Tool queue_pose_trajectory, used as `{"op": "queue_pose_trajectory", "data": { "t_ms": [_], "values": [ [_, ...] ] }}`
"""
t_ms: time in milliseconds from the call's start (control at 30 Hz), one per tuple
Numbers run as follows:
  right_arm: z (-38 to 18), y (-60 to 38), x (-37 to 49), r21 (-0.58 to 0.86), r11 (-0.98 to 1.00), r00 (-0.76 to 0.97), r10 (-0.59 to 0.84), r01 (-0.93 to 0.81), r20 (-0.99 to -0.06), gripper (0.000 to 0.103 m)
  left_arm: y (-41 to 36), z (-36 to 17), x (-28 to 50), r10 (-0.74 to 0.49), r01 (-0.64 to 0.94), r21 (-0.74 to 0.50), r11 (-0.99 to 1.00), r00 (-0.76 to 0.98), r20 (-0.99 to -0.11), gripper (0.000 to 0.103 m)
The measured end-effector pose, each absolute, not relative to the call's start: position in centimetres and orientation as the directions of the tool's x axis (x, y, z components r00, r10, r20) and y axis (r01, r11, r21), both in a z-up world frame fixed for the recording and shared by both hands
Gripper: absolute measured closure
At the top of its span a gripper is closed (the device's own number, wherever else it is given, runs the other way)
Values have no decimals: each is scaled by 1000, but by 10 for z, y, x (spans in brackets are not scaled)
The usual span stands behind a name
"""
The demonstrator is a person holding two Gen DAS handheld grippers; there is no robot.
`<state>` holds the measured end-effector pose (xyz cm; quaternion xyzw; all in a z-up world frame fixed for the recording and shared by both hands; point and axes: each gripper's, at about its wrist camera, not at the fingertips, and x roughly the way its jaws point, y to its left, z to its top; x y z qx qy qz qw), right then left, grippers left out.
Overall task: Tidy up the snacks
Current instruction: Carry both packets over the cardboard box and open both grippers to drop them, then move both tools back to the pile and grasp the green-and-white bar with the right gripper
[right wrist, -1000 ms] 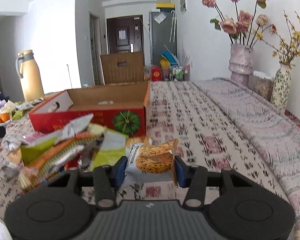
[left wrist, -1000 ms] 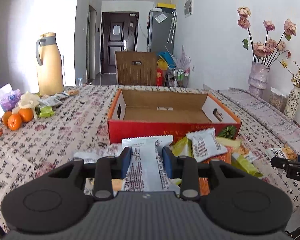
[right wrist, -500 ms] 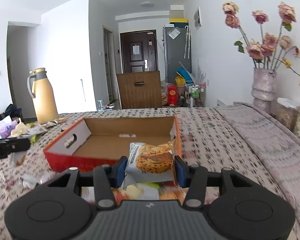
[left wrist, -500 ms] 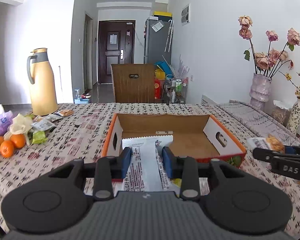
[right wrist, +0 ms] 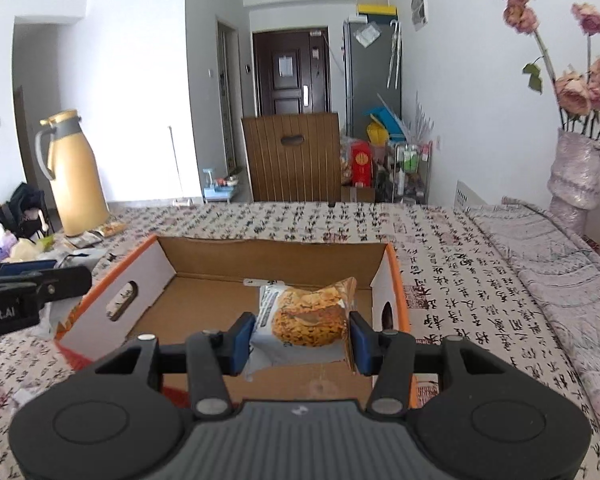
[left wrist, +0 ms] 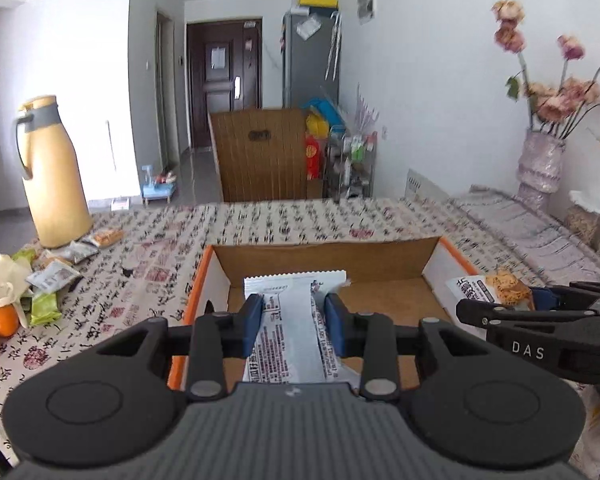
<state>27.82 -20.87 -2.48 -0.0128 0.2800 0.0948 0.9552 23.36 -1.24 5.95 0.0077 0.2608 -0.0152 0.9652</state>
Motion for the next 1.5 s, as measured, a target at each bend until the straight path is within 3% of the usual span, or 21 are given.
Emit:
{"op": "queue_pose_trajectory", "data": {
  "t_ms": [333,600,700,800,833,933,1067,1500],
  "values": [
    [-51,-193,332,-5,983,745,137,-185,-652,54,-11,24,301,28,-9,32,999,752,-659,68],
    [-74,-192,348,-2,981,677,133,-195,-724,50,-13,7,317,37,-18,34,999,712,-701,67],
    [-76,-193,347,8,978,673,150,-209,-724,49,-12,5,318,40,-19,38,999,715,-698,57],
    [-75,-194,344,17,978,680,157,-208,-716,31,-12,6,316,48,-26,43,999,723,-690,31],
    [-74,-195,343,16,979,686,155,-204,-711,20,-11,7,315,55,-34,45,998,730,-682,18],
    [-71,-198,337,29,978,695,166,-204,-699,14,-8,12,308,55,-41,36,998,757,-652,3],
    [-65,-200,329,37,980,712,168,-196,-682,2,-5,18,300,36,-36,13,999,777,-629,0],
    [-41,-206,274,46,982,788,175,-184,-591,0,4,41,245,9,-31,-34,999,860,-511,0]
  ]
}}
